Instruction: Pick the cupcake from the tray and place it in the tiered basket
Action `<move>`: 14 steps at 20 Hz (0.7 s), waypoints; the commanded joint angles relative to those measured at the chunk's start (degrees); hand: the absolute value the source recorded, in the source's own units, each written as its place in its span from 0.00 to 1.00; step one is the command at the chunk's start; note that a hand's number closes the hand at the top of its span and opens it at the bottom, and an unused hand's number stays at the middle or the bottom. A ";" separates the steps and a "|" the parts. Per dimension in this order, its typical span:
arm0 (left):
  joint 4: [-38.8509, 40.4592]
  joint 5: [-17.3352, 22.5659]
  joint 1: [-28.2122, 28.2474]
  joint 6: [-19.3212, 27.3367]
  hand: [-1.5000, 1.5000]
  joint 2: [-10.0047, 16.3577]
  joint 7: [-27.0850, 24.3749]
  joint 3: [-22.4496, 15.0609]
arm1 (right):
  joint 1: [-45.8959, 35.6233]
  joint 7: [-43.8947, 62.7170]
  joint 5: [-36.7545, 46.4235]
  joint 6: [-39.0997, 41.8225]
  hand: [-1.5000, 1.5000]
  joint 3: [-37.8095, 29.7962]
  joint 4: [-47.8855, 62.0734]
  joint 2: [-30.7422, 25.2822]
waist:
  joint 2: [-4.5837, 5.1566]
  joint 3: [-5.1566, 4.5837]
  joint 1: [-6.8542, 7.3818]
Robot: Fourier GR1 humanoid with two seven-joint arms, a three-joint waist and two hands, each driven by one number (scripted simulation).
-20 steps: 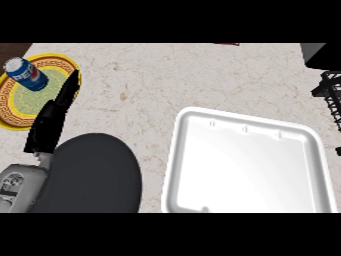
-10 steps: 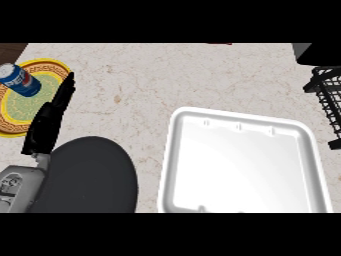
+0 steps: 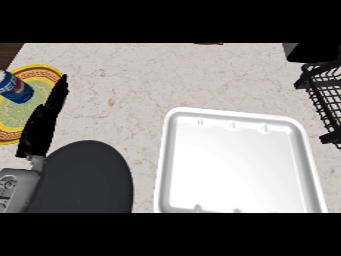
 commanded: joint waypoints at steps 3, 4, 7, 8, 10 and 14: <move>-2.86 -0.49 1.74 0.67 0.50 -0.65 1.81 -0.47 | -0.80 9.66 1.45 4.19 1.00 -2.61 4.37 -1.54 | -0.76 0.13 -1.22; -1.95 -0.19 2.13 0.13 0.50 0.87 1.45 1.09 | -0.71 9.99 1.51 3.91 1.00 -2.46 4.49 0.47 | -0.90 0.10 -1.69; 0.17 -1.16 1.84 1.31 0.50 -1.04 0.11 0.49 | -1.33 6.30 0.19 2.80 1.00 -4.55 5.82 -1.38 | -0.75 0.11 -2.17; -1.86 -0.87 2.11 1.25 0.50 -1.18 1.92 0.33 | -1.67 7.77 -0.12 3.67 1.00 -4.85 5.51 0.68 | -1.03 0.11 -2.25; -2.12 0.17 0.70 -0.35 0.50 0.18 2.89 1.46 | 0.39 3.58 -2.46 -0.91 1.00 -7.53 5.46 -2.24 | -0.80 0.17 -2.44; 0.40 -1.08 1.07 0.94 0.50 -1.59 0.79 1.16 | 1.31 4.28 -4.50 -2.93 1.00 -9.02 3.11 1.77 | -1.10 0.10 -3.40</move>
